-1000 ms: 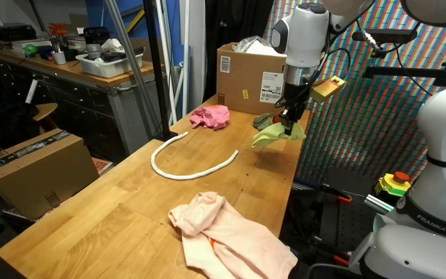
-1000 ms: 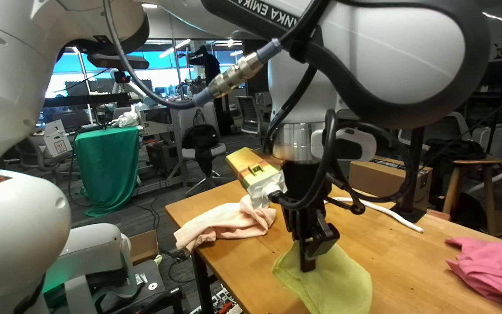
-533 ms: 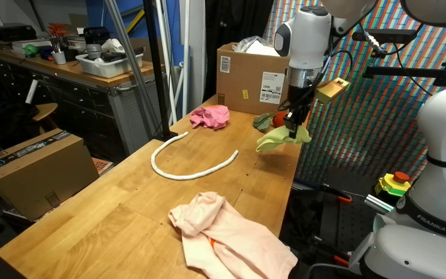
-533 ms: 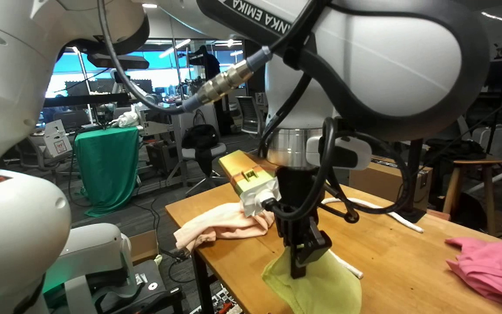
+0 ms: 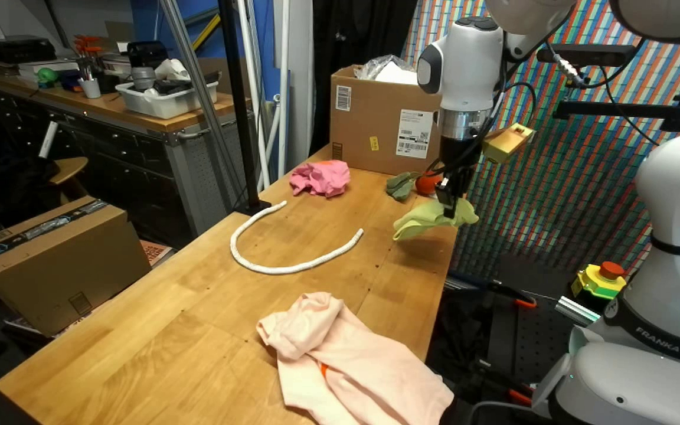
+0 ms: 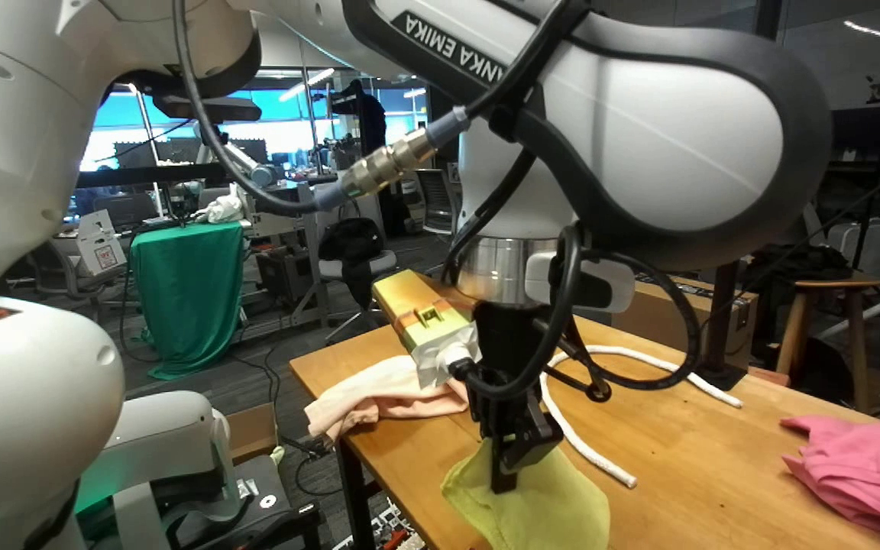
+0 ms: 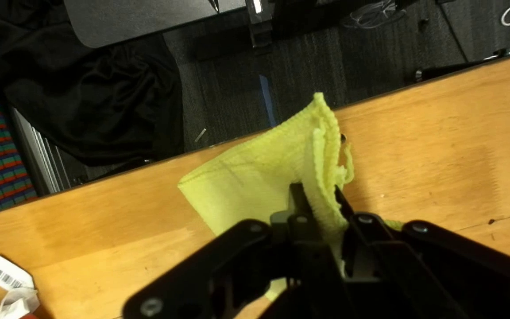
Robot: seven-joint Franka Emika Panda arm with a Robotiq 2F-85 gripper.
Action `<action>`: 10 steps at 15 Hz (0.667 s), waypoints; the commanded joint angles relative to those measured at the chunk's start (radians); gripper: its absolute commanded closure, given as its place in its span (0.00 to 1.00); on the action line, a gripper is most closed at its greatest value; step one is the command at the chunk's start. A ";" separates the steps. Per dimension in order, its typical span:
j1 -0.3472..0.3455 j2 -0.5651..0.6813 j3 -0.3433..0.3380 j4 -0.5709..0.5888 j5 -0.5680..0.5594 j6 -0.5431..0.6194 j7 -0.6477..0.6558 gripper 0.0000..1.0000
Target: Spread the cloths and the objects across the table
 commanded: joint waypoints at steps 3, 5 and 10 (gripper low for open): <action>-0.015 0.011 0.046 0.003 -0.006 0.014 -0.014 0.92; -0.014 0.015 0.050 0.004 -0.006 0.009 -0.008 0.62; -0.020 0.022 0.054 0.009 -0.006 0.013 -0.004 0.31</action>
